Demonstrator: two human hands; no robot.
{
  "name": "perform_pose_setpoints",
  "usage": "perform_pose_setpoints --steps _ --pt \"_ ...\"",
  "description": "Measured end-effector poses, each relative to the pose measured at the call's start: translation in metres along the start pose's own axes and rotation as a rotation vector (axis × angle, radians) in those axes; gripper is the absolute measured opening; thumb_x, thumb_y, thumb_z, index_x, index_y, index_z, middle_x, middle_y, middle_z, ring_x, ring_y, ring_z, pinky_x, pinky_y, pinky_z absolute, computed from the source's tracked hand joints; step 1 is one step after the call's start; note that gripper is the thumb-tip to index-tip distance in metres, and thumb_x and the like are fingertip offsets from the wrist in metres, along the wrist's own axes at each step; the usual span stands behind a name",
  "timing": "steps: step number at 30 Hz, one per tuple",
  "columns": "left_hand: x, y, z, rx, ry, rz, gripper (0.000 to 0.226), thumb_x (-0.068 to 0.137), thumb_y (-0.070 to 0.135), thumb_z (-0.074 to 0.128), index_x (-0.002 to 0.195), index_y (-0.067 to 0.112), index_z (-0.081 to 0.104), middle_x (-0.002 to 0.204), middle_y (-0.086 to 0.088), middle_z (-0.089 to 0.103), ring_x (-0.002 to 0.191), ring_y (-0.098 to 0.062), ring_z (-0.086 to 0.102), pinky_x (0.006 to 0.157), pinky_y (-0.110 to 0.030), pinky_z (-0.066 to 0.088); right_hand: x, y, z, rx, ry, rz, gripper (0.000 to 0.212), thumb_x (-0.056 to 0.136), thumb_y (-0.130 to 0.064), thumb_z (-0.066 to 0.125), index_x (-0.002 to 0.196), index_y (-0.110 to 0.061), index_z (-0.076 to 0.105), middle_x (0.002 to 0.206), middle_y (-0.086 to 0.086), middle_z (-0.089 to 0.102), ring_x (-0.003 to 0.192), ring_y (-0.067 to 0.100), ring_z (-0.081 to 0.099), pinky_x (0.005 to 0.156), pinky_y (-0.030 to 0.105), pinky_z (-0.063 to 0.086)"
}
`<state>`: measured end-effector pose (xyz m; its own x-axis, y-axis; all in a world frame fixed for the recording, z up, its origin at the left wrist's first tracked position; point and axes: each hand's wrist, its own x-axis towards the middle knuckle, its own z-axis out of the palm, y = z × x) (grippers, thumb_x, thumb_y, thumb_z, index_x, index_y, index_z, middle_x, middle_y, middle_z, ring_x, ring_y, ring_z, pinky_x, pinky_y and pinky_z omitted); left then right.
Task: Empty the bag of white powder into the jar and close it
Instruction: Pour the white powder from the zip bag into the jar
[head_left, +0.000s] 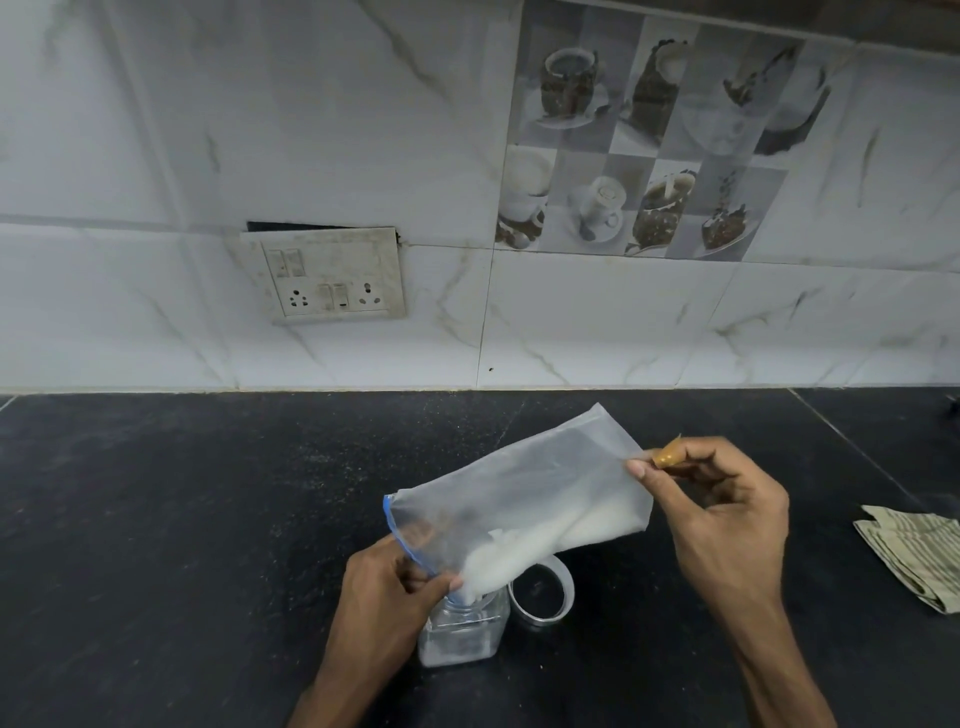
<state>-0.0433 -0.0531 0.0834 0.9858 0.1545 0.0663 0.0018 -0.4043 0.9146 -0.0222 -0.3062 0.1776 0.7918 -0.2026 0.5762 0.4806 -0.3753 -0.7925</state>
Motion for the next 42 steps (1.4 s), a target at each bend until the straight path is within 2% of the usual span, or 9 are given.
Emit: perform_pose_setpoints --steps 9,13,17,20,23,26,30,38,42 --pt "-0.001 -0.002 0.002 0.009 0.001 -0.003 0.027 0.064 0.006 0.089 0.071 0.024 0.069 0.063 -0.005 0.073 0.056 -0.018 0.069 0.055 -0.028 0.059 -0.002 -0.003 0.004 0.029 -0.006 -0.001 0.026 0.074 0.004 0.081 0.084 -0.017 0.068 0.086 -0.003 0.074 0.081 0.011 0.072 0.078 0.017 0.056" --pt "-0.001 -0.005 0.003 0.013 -0.003 0.003 0.027 0.064 0.006 0.089 0.079 0.021 0.072 0.063 -0.011 0.073 0.057 -0.023 0.068 0.057 -0.03 0.059 -0.001 -0.003 0.003 0.02 0.01 -0.002 0.026 0.075 0.004 0.081 0.084 -0.016 0.068 0.084 -0.003 0.074 0.081 0.013 0.072 0.078 0.021 0.058" --pt "0.0 -0.007 0.004 0.008 0.001 0.012 0.023 0.065 0.005 0.089 0.075 0.016 0.071 0.063 -0.012 0.072 0.054 -0.019 0.068 0.055 -0.028 0.058 0.0 -0.005 0.001 0.028 0.01 0.008 0.026 0.074 0.004 0.082 0.083 -0.016 0.068 0.084 -0.003 0.075 0.079 0.012 0.072 0.078 0.02 0.057" --pt "0.0 -0.011 0.004 0.023 0.001 0.002 0.021 0.065 0.008 0.089 0.075 0.006 0.071 0.064 -0.014 0.072 0.057 -0.025 0.069 0.059 -0.036 0.06 -0.001 -0.005 0.001 0.036 0.005 0.008 0.026 0.074 0.003 0.082 0.082 -0.018 0.068 0.082 -0.002 0.074 0.079 0.013 0.072 0.077 0.02 0.057" --pt "-0.001 -0.01 0.005 0.016 0.006 -0.001 0.023 0.064 0.007 0.089 0.073 0.019 0.071 0.066 -0.012 0.074 0.059 -0.025 0.07 0.061 -0.037 0.061 -0.003 -0.005 0.001 0.02 0.01 0.01 0.025 0.075 0.003 0.081 0.083 -0.018 0.069 0.083 -0.002 0.074 0.08 0.015 0.072 0.078 0.021 0.058" --pt "0.001 -0.013 0.005 0.011 0.013 -0.009 0.023 0.064 0.01 0.09 0.074 0.017 0.071 0.067 -0.017 0.073 0.062 -0.032 0.071 0.064 -0.045 0.061 -0.005 -0.007 0.002 0.019 -0.004 0.024 0.022 0.075 0.003 0.081 0.083 -0.014 0.069 0.083 -0.003 0.073 0.081 0.014 0.071 0.077 0.02 0.057" --pt "-0.001 -0.01 0.005 0.01 -0.001 -0.012 0.023 0.065 0.008 0.089 0.073 0.018 0.071 0.064 -0.013 0.073 0.059 -0.029 0.071 0.062 -0.046 0.061 -0.001 -0.007 0.0 0.053 0.044 0.04 0.025 0.075 0.004 0.081 0.082 -0.016 0.068 0.084 0.001 0.075 0.08 0.014 0.073 0.078 0.021 0.058" --pt "-0.005 0.001 0.004 -0.044 0.006 -0.026 0.042 0.067 0.002 0.087 0.073 0.035 0.062 0.056 0.001 0.072 0.05 -0.004 0.067 0.059 -0.026 0.059 -0.001 -0.008 0.002 0.039 0.01 0.017 0.021 0.077 0.004 0.08 0.082 -0.013 0.069 0.083 -0.003 0.075 0.08 0.012 0.073 0.076 0.019 0.057" --pt "-0.004 -0.003 0.003 -0.016 -0.002 -0.035 0.026 0.065 0.006 0.088 0.074 0.018 0.068 0.06 -0.011 0.072 0.056 -0.025 0.071 0.061 -0.039 0.061 0.0 -0.009 0.0 0.022 0.005 -0.012 0.023 0.076 0.004 0.08 0.081 -0.015 0.069 0.082 -0.003 0.075 0.08 0.012 0.072 0.077 0.018 0.056"
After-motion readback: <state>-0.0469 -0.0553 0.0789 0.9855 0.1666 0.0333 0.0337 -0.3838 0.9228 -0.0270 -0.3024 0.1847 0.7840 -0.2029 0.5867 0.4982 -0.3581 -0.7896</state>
